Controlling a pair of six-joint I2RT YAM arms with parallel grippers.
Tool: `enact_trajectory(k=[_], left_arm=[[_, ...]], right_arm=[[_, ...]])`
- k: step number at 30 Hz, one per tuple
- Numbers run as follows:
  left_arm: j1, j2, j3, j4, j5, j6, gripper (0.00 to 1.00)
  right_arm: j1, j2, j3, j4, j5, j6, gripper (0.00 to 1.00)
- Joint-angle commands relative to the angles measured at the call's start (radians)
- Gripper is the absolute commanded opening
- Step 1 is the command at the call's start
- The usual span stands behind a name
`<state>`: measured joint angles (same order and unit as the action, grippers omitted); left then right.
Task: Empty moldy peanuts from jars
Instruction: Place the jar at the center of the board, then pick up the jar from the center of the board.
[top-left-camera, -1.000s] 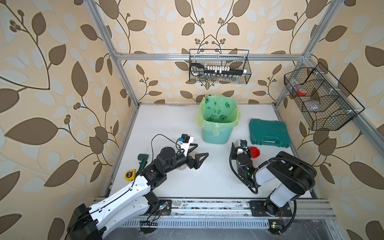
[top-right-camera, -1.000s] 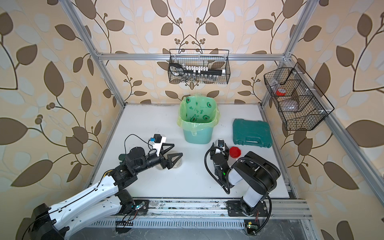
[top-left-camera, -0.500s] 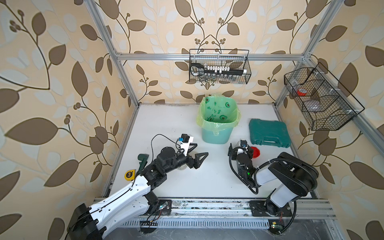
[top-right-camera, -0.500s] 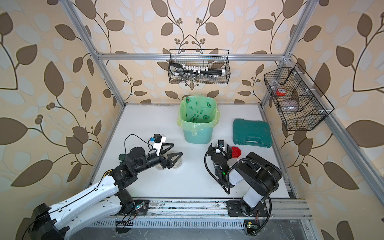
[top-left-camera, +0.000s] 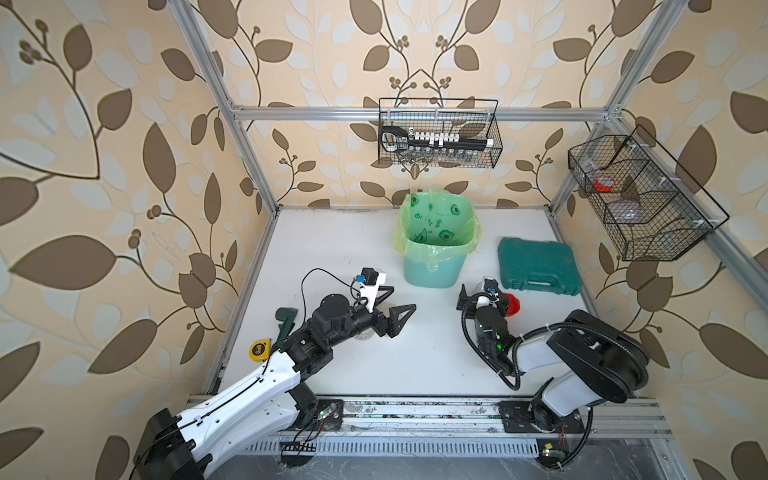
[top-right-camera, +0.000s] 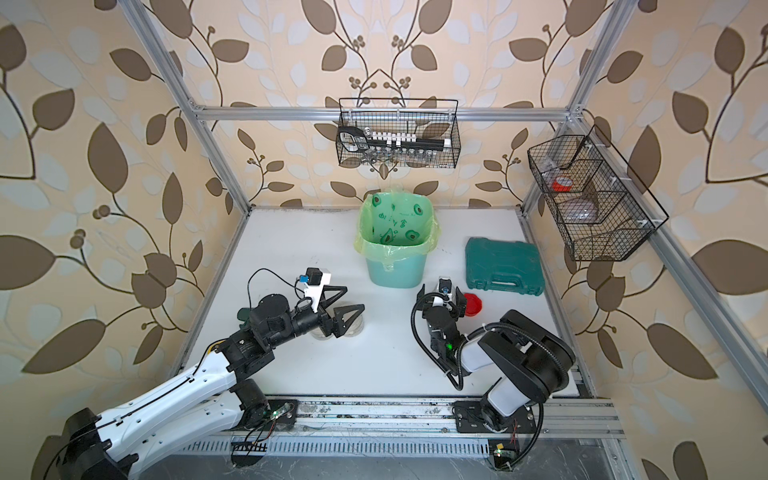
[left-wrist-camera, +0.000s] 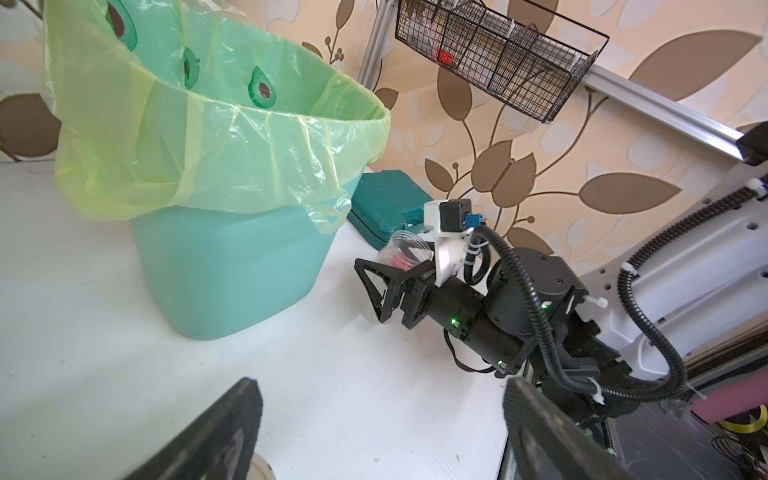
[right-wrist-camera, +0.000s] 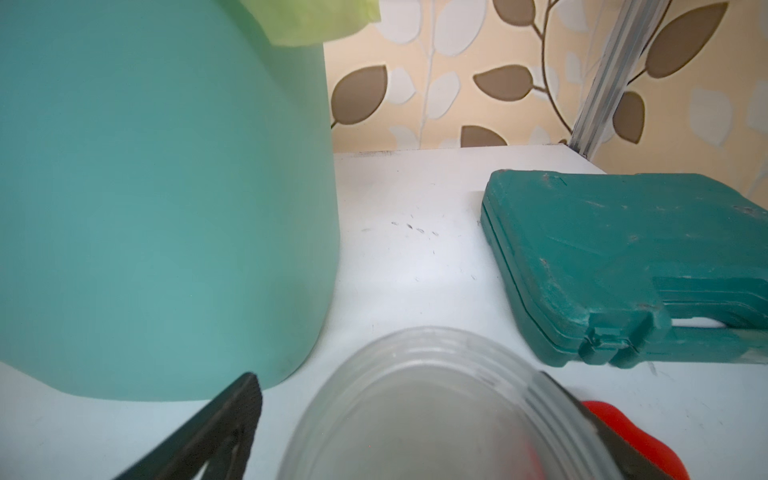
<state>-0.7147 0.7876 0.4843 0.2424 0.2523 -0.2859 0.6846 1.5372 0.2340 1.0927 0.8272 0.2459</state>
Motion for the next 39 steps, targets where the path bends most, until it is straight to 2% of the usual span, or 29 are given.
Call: enact_trajectory(k=[1,9,18,21,23,25,31,34,39], left_arm=[[-0.008,-0.016,-0.003,0.016,-0.011,0.028,0.92],[-0.008,-0.017,-0.003,0.016,-0.011,0.029,0.92],[-0.008,-0.054,0.010,-0.051,-0.067,0.033,0.92],[-0.007,-0.070,0.026,-0.115,-0.132,0.023,0.92],[-0.007,-0.084,0.029,-0.143,-0.179,0.017,0.92],[-0.006,-0.098,0.020,-0.160,-0.238,0.009,0.92],[0.008,-0.175,-0.031,-0.206,-0.447,-0.028,0.98],[0.024,-0.247,-0.076,-0.219,-0.540,-0.041,0.99],[0.085,-0.350,-0.143,-0.224,-0.588,-0.089,0.99]], right_arm=[[0.004,-0.081,-0.025,-0.092,0.012,0.060,1.00],[0.004,-0.347,-0.064,-0.347,-0.068,0.181,0.99],[0.004,-0.815,-0.040,-0.845,-0.099,0.385,0.99],[0.004,-0.927,-0.008,-0.966,-0.145,0.383,1.00],[0.003,-0.960,0.034,-1.013,-0.202,0.323,1.00],[0.004,-0.953,0.095,-1.064,-0.276,0.273,0.99],[0.003,-0.769,0.301,-1.212,-0.593,0.187,0.99],[0.063,-0.684,0.341,-1.197,-0.745,0.159,0.99],[0.297,-0.491,0.438,-1.191,-0.687,0.116,0.98]])
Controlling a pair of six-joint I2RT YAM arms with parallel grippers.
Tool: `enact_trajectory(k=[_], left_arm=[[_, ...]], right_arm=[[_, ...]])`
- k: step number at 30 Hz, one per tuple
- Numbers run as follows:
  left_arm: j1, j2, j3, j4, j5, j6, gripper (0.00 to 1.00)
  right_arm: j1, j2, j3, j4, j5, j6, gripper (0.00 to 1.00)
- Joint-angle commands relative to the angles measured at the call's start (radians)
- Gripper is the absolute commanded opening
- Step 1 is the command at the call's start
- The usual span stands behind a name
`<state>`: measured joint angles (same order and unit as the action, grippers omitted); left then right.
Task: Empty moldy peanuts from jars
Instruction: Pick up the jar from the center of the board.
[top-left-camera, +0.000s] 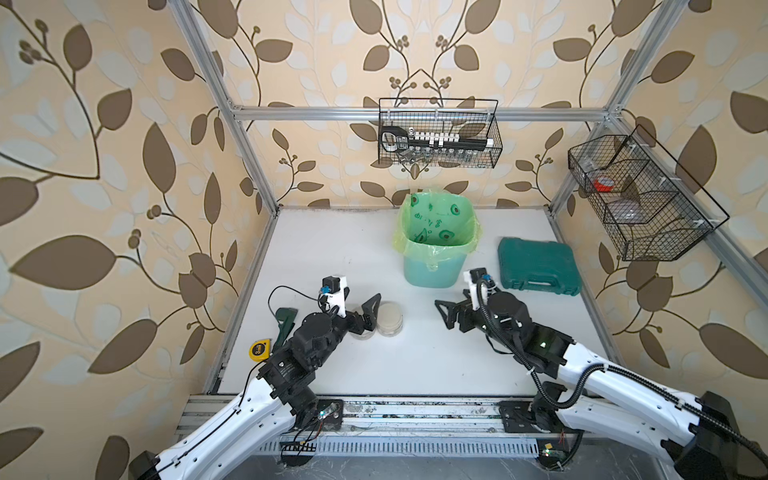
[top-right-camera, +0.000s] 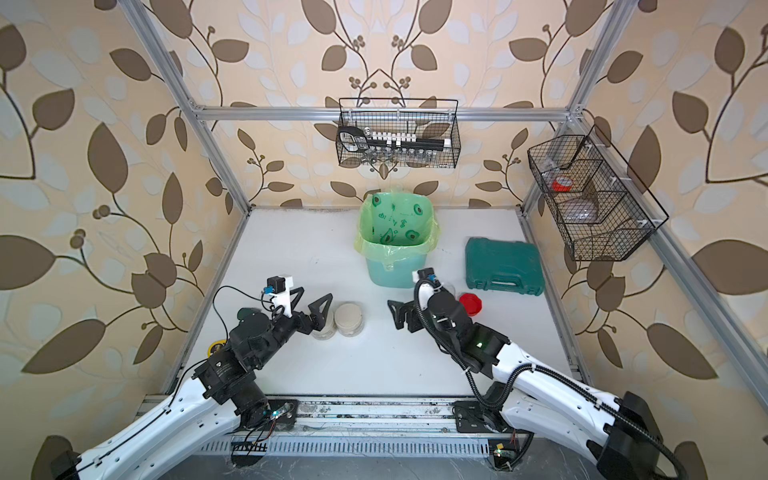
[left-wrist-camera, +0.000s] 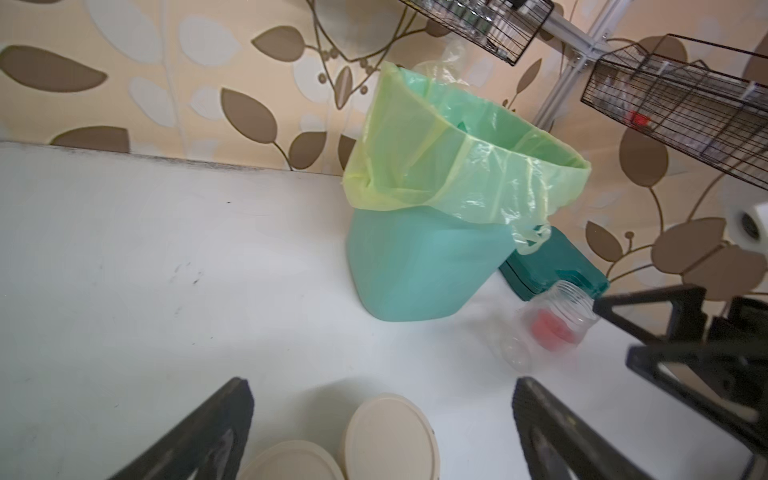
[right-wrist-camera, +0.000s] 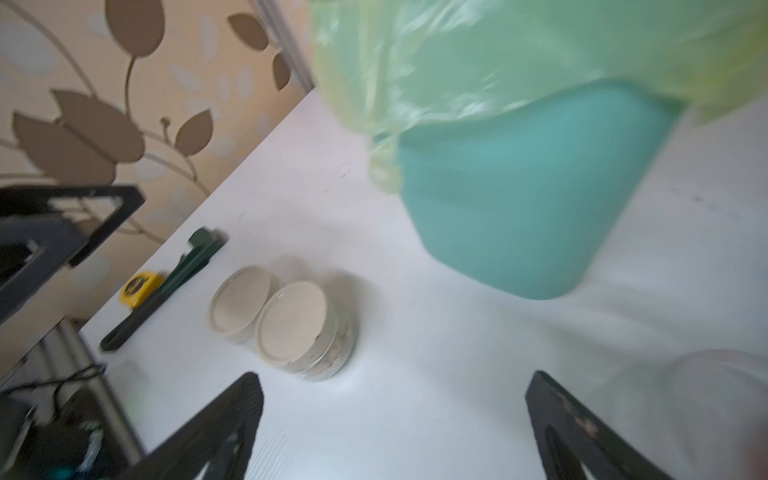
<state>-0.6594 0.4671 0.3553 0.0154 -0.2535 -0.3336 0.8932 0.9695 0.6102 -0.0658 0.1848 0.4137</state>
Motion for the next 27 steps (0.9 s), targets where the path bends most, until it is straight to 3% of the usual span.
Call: enact_trajectory(k=[1,5,13,21,27], left_arm=[[0.049,-0.034,-0.017,-0.002,-0.076,-0.051,0.99],[0.124,-0.028,-0.030,-0.011,-0.024,-0.087,0.99],[0.237,-0.027,-0.042,-0.007,0.101,-0.130,0.99],[0.254,-0.013,-0.042,0.006,0.141,-0.132,0.99],[0.254,-0.014,-0.036,-0.003,0.145,-0.125,0.99]], right_arm=[[0.135,0.130,0.087,-0.031,-0.028,-0.061,0.98],[0.223,0.331,0.165,0.016,-0.029,-0.081,0.98],[0.222,0.553,0.251,0.076,-0.039,-0.066,0.99],[0.190,0.721,0.356,0.094,-0.060,-0.034,0.99],[0.135,0.766,0.391,0.091,-0.062,0.007,0.99]])
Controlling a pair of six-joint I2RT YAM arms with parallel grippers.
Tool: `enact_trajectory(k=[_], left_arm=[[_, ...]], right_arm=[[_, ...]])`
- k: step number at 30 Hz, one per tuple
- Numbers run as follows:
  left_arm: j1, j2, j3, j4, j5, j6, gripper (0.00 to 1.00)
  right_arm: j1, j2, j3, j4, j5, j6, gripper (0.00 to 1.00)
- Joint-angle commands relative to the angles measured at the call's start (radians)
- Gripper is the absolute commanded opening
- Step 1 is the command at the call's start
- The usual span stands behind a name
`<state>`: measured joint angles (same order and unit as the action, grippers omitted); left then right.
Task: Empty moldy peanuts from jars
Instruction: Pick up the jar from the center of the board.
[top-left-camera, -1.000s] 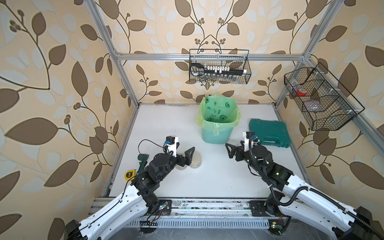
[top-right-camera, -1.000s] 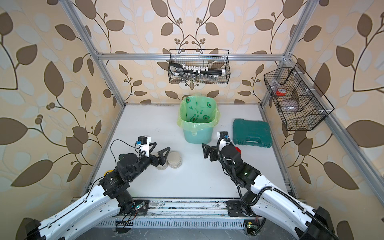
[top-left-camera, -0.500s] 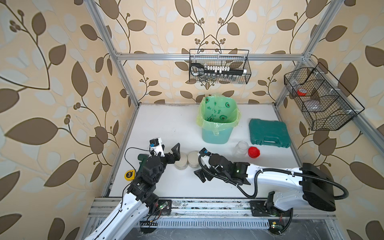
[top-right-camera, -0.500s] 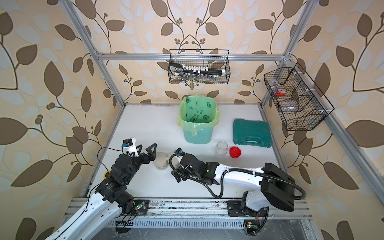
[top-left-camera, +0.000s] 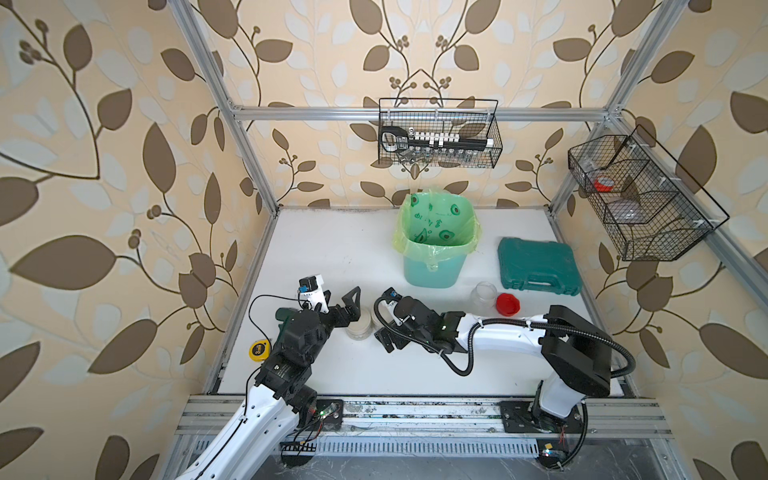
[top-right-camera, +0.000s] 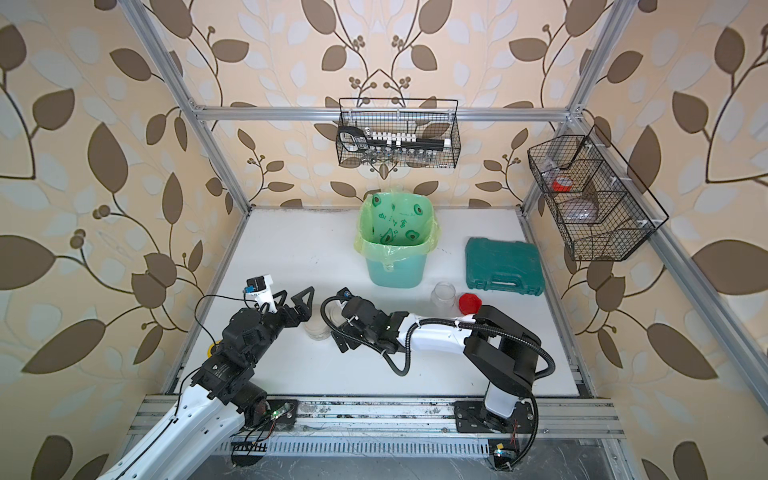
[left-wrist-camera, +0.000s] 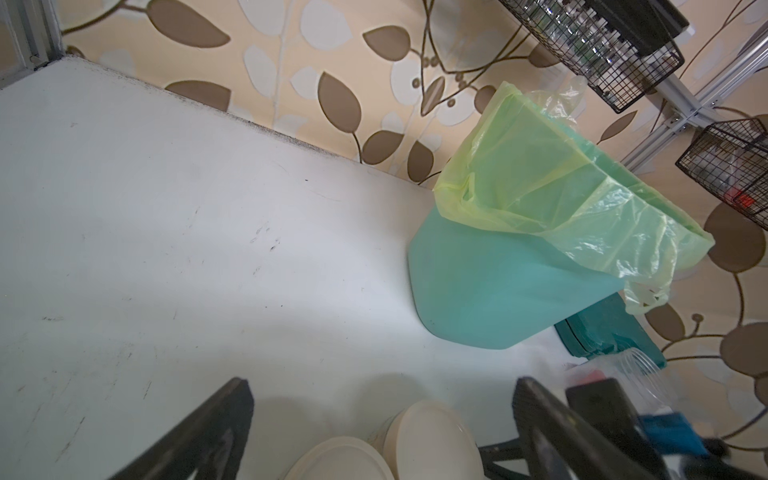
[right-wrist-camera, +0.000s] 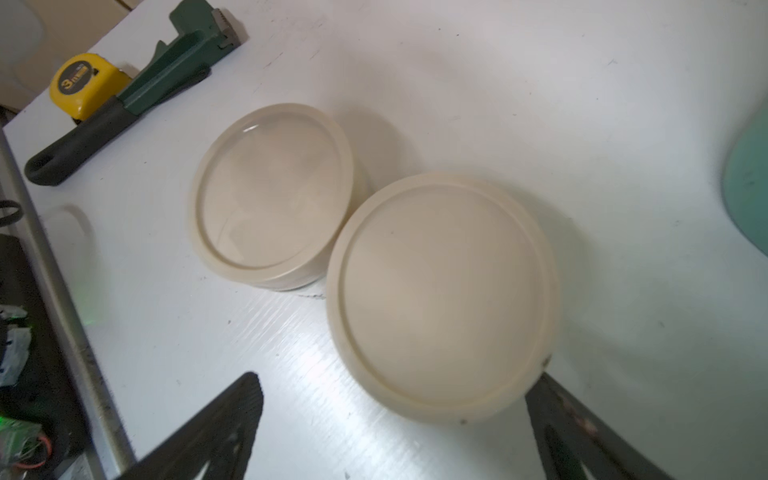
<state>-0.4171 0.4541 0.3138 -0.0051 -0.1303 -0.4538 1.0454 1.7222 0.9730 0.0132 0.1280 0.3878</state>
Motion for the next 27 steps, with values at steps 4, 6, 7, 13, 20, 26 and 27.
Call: enact_trajectory(k=[4,6,7,13,20,26,27], left_arm=[[0.013,-0.008,0.006,0.016,0.022,-0.005,0.99],[0.012,-0.005,0.007,0.017,0.024,-0.005,0.99],[0.012,-0.005,0.006,0.017,0.025,-0.006,0.99],[0.013,-0.005,0.008,0.017,0.029,-0.005,0.99],[0.012,-0.005,0.008,0.019,0.032,-0.004,0.99],[0.012,0.001,0.008,0.024,0.042,0.001,0.99],[0.013,0.004,0.008,0.024,0.042,0.001,0.99]], right_arm=[[-0.033,0.034,0.054,0.014,-0.004,0.031,0.99],[-0.035,0.061,0.088,-0.004,0.006,0.026,0.99],[-0.035,0.074,0.101,-0.009,0.012,0.026,0.99],[-0.036,0.154,0.183,-0.045,0.046,0.032,0.99],[-0.073,0.178,0.184,-0.079,0.096,0.117,0.99],[-0.100,0.102,0.067,-0.042,0.109,0.153,0.97],[-0.098,0.086,0.052,-0.039,0.112,0.157,0.97]])
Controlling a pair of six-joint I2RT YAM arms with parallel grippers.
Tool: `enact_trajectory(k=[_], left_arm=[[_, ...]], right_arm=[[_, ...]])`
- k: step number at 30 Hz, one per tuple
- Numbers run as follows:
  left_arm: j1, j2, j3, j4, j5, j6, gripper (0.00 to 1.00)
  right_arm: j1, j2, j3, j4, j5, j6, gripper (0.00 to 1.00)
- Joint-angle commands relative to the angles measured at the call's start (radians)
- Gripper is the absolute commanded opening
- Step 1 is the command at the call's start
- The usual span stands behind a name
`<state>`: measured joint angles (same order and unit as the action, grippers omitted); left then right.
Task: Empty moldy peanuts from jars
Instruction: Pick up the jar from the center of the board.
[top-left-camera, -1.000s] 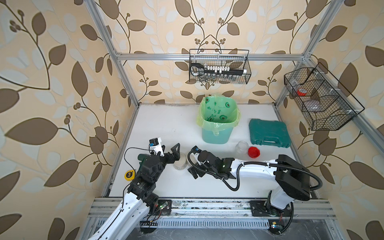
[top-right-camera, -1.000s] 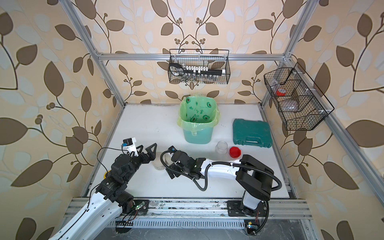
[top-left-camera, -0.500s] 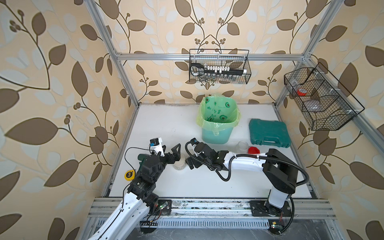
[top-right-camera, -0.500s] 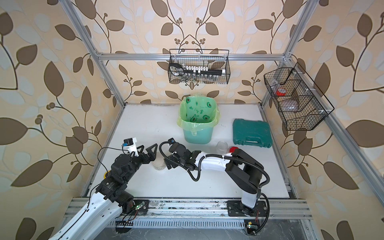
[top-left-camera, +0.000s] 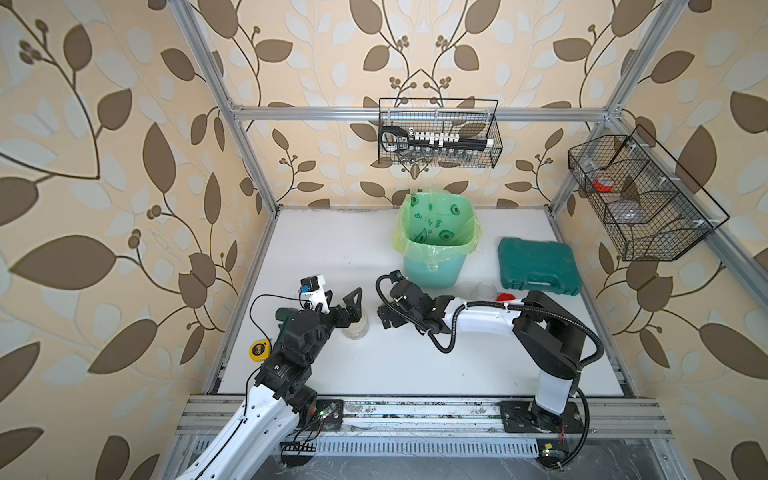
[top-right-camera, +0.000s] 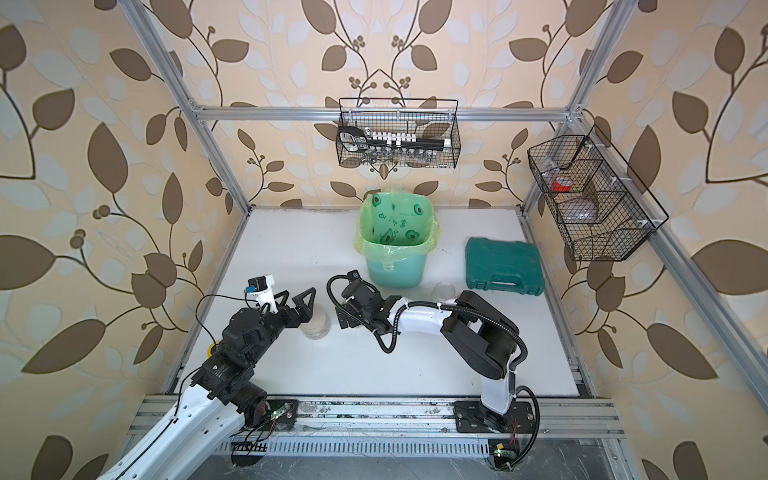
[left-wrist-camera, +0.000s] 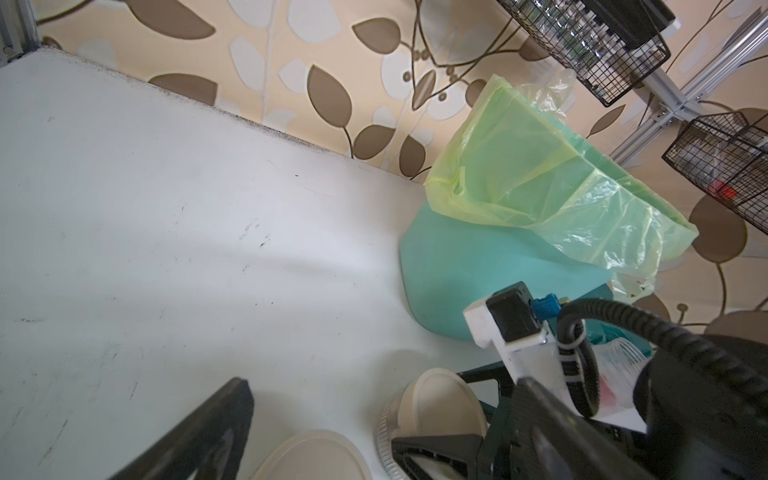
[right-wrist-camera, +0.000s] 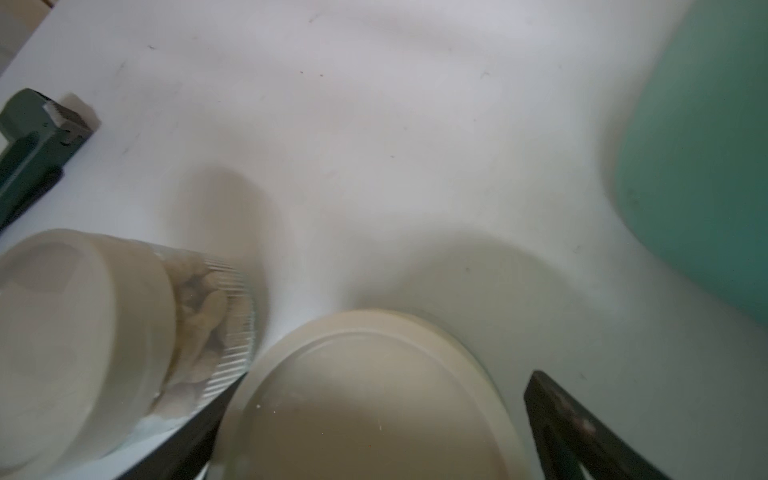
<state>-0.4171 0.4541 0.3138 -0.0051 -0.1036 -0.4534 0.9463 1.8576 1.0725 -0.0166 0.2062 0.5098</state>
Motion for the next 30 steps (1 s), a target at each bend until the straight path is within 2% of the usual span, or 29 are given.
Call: enact_trajectory(k=[1,5,14,27,30], left_arm=[[0.013,0.006,0.008,0.024,0.015,0.001,0.99],[0.013,0.014,0.008,0.032,0.024,0.000,0.99],[0.012,0.022,0.008,0.037,0.032,0.004,0.99],[0.012,0.025,0.008,0.045,0.049,0.007,0.99],[0.013,0.028,0.008,0.048,0.053,0.006,0.99]], right_arm=[[-0.001,-0.061,-0.059,-0.011,0.037,0.036,0.97],[-0.001,-0.077,-0.069,-0.022,0.077,0.036,0.99],[-0.009,-0.002,0.064,-0.097,0.124,0.005,0.99],[-0.006,0.006,0.027,-0.095,0.109,0.029,0.99],[-0.007,-0.006,0.022,-0.091,0.117,0.028,0.92]])
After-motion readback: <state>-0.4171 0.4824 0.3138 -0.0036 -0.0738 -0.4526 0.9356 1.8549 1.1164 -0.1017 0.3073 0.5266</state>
